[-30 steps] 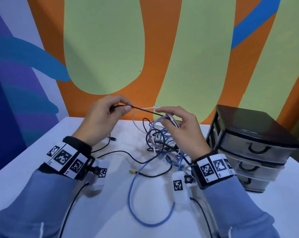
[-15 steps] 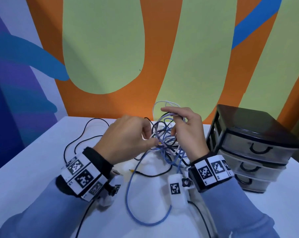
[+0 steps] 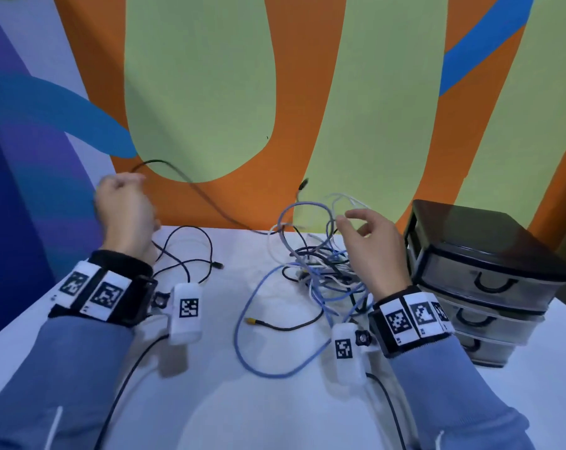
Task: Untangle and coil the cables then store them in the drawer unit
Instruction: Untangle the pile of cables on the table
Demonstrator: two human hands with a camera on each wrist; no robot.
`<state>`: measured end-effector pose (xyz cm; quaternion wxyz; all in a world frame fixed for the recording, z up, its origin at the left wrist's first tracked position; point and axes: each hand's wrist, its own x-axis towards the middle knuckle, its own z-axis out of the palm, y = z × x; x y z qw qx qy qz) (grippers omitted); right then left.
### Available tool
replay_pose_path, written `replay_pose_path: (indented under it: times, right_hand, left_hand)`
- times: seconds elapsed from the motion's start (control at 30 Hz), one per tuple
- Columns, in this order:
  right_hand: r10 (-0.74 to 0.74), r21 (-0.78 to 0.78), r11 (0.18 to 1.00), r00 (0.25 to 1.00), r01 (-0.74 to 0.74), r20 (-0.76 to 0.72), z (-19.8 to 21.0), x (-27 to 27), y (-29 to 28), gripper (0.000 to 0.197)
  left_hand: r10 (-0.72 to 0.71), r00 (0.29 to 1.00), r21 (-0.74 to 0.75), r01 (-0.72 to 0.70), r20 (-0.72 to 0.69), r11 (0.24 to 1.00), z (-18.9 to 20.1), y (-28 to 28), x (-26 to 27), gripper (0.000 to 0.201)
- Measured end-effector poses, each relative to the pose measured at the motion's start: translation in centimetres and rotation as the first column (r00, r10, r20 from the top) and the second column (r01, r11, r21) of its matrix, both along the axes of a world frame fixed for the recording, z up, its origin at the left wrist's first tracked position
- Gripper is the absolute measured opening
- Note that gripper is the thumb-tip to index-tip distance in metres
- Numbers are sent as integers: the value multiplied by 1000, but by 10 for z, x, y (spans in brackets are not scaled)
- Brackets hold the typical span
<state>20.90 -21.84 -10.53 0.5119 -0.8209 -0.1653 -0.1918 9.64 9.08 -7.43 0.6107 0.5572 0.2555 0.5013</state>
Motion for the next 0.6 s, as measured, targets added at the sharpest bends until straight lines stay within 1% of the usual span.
replay_pose_path:
  times: [0.07, 0.1, 0.17, 0.2, 0.23, 0.27, 0.33, 0.37, 0.4, 0.47, 0.5, 0.53, 0.57, 0.6]
  right_hand:
    - [-37, -78, 996, 999, 38, 26, -2, 4, -4, 21]
    - [-47, -103, 994, 999, 49, 22, -4, 7, -5, 21]
    - [-77, -147, 986, 997, 78, 8, -8, 12, -6, 23]
    - [-97, -171, 981, 995, 96, 4, -11, 15, -5, 24]
    - [-116, -194, 975, 993, 112, -10, -12, 16, -5, 25]
    - [-129, -215, 969, 991, 120, -30, -13, 17, -5, 27]
    - [-160, -259, 957, 984, 133, -83, -14, 17, -5, 37]
    - [-174, -283, 950, 978, 135, -114, -12, 16, -5, 43]
    - [-178, -303, 945, 973, 127, -148, -11, 14, -4, 47]
    - [-165, -334, 939, 962, 84, -220, -7, 9, -3, 50]
    - [-155, -342, 937, 959, 67, -237, -5, 6, -2, 47]
    - [-148, -346, 936, 960, 58, -237, -4, 3, -1, 43]
    - [-146, -352, 934, 964, 60, -223, -3, 0, 0, 38]
    - [-153, -369, 927, 970, 74, -188, -2, -2, 1, 34]
  left_hand:
    - [89, 996, -18, -89, 6, 996, -1, 17, -3, 19]
    - [95, 995, -6, -95, -12, 995, -2, 23, -3, 16]
    - [89, 995, 35, -88, -43, 996, -5, 29, -2, 16]
    - [98, 995, 34, -97, -21, 995, -6, 31, -1, 17]
    - [116, 993, 7, -116, 33, 993, -4, 31, -1, 17]
    - [142, 984, -52, -137, 110, 989, -3, 34, 0, 16]
    - [227, 939, -186, -182, 259, 966, -2, 44, -4, 14]
    - [279, 911, -235, -212, 303, 948, -1, 49, -7, 8]
    - [316, 892, -264, -235, 324, 935, -4, 56, -9, 4]
    - [370, 873, -289, -283, 318, 915, -7, 60, -15, 11]
    - [358, 883, -267, -282, 303, 922, -5, 56, -16, 8]
    - [306, 914, -218, -252, 265, 943, -2, 54, -15, 6]
    - [224, 953, -162, -193, 203, 968, 2, 48, -13, 12]
    - [118, 987, -86, -109, 106, 990, 4, 43, -10, 17]
